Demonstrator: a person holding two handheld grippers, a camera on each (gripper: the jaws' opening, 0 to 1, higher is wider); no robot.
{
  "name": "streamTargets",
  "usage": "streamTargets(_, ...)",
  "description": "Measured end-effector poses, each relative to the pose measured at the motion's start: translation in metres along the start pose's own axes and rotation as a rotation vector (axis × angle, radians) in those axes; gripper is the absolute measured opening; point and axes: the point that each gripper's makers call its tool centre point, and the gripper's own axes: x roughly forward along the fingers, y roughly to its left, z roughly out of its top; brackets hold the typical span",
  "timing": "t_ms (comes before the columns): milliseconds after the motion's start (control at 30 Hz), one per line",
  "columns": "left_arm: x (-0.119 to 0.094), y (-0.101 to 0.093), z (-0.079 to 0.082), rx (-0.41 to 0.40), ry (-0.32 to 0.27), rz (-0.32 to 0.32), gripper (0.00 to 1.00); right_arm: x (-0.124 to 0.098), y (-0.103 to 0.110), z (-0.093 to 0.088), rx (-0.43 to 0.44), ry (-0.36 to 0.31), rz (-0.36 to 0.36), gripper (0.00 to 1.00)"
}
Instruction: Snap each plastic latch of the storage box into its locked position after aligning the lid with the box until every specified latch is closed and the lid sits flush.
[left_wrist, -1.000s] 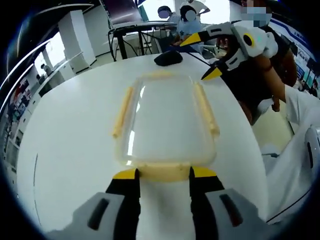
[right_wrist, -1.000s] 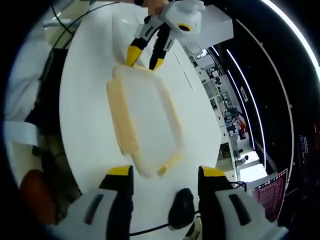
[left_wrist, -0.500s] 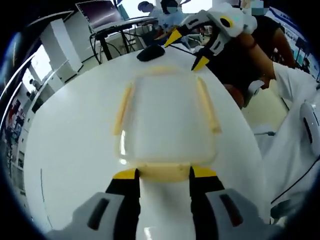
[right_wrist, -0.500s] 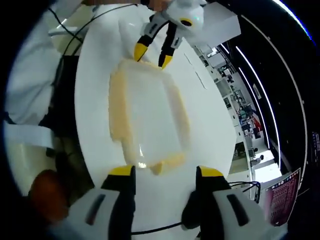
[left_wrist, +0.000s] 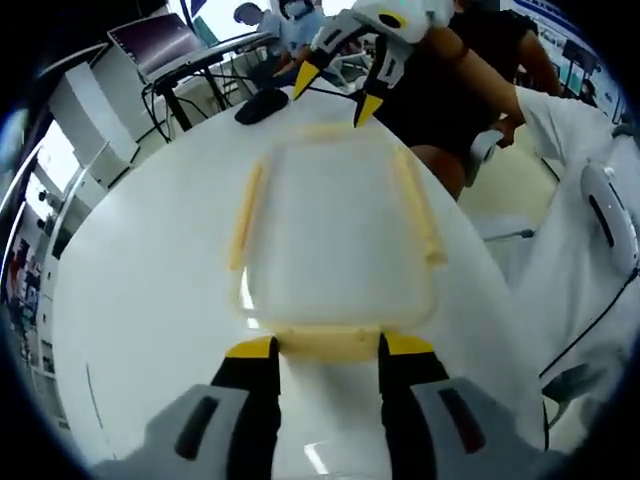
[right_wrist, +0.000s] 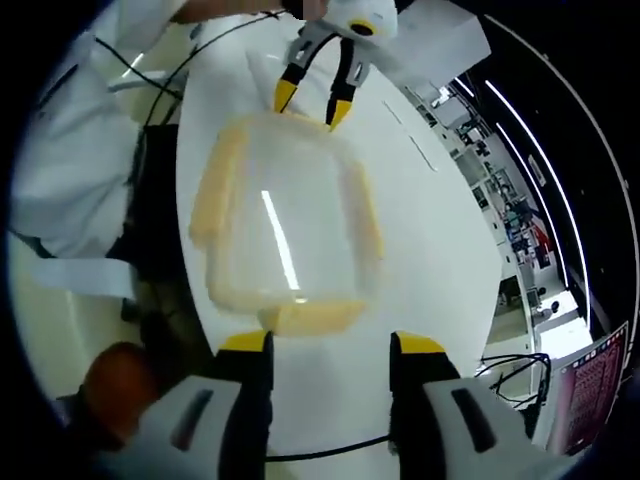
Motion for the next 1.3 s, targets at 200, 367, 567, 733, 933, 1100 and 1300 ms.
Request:
streamTargets(200, -0.001, 0.000, -0.004, 0.017, 0.008, -0.026, 0.37, 0.001, 0.012, 0.003, 0.046, -0.037, 0.143, 0.44)
streamTargets(367, -0.002, -0.003, -0.004, 0.027, 0.001, -0.038, 0.37, -0.001, 0.024, 0.008, 0.078, -0.069, 0.240, 0.44)
streamTargets(567, -0.002, -0.007, -0.004, 0.060, 0.005, -0.054, 0.37, 0.000, 0.030, 0.018, 0.113, -0.122, 0.283, 0.43)
streamTargets(733, -0.002, -0.008, -0.004, 0.059, -0.003, -0.066, 0.37, 0.003, 0.036, 0.023, 0.231, -0.180, 0.365, 0.42)
streamTargets(933, -0.001, -0.009, -0.005, 0.040, 0.002, -0.095, 0.37, 0.004, 0.039, 0.020, 0.295, -0.214, 0.390, 0.40)
streamTargets(1100, -0.001, -0.010, -0.005, 0.040, 0.005, -0.104, 0.37, 0.005, 0.042, 0.021, 0.327, -0.261, 0.436, 0.40)
streamTargets(1300, 0.000, -0.010, -0.004, 0.033, 0.028, -0.129, 0.38, 0.009, 0.043, 0.024, 0.295, -0.259, 0.469, 0.40)
